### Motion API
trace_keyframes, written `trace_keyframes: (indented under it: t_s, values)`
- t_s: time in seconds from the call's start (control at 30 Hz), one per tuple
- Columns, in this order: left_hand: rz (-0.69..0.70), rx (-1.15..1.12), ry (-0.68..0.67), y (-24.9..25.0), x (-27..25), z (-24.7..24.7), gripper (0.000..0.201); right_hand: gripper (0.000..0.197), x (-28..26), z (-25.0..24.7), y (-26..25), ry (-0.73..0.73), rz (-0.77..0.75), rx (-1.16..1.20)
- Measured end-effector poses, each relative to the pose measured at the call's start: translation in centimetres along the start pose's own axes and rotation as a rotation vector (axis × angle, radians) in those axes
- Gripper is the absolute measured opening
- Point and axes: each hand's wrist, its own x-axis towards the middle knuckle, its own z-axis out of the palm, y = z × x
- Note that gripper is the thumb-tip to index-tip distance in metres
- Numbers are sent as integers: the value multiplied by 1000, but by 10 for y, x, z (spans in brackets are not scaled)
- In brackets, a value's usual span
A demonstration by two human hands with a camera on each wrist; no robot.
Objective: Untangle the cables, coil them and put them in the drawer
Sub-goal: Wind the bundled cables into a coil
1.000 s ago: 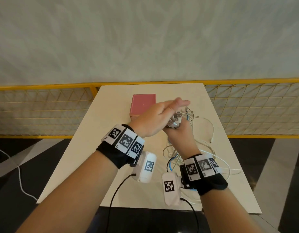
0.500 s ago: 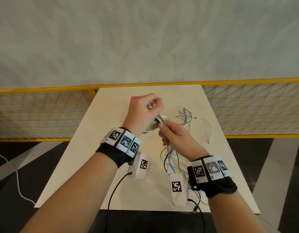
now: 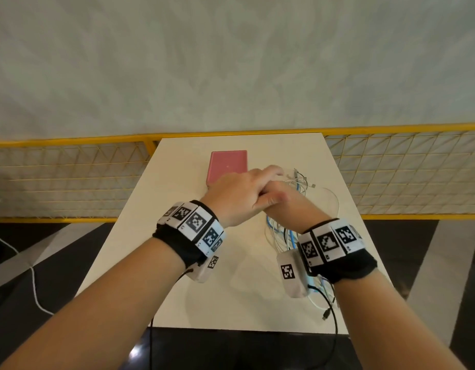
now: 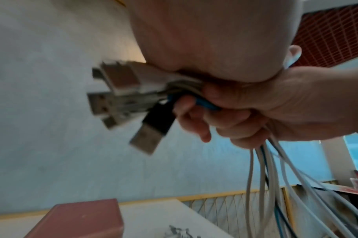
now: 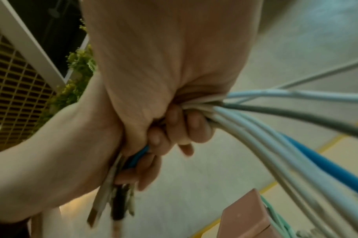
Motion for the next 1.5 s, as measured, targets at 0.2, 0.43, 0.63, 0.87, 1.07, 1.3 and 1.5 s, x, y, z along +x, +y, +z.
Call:
trace_keyframes:
  t_s: [0.2, 0.43, 0.63, 0.87, 1.07, 1.3, 1.5]
  values:
    - [-137, -152, -90, -12, -5, -2, 78, 11, 5, -14, 3, 117, -92, 108]
    - [-252, -298, 55, -31, -14, -10, 26, 12, -3, -18, 21, 159, -142, -36]
    - [-525, -681, 444, -23, -5, -2, 31, 26, -3, 15, 23, 240, -35, 132]
    - [-455, -901, 295, 8, 2, 3, 25, 22, 4, 32, 2, 317, -75, 210]
    - [-560, -939, 265, 8, 4, 6, 30, 30, 1, 25, -4, 186, -150, 296]
    - [-611, -873, 174, 6, 6, 5, 34, 25, 3, 21, -10, 80, -140, 276]
    - [-448, -878, 321, 6, 2, 7, 30, 48, 8, 20, -4, 19, -170, 417]
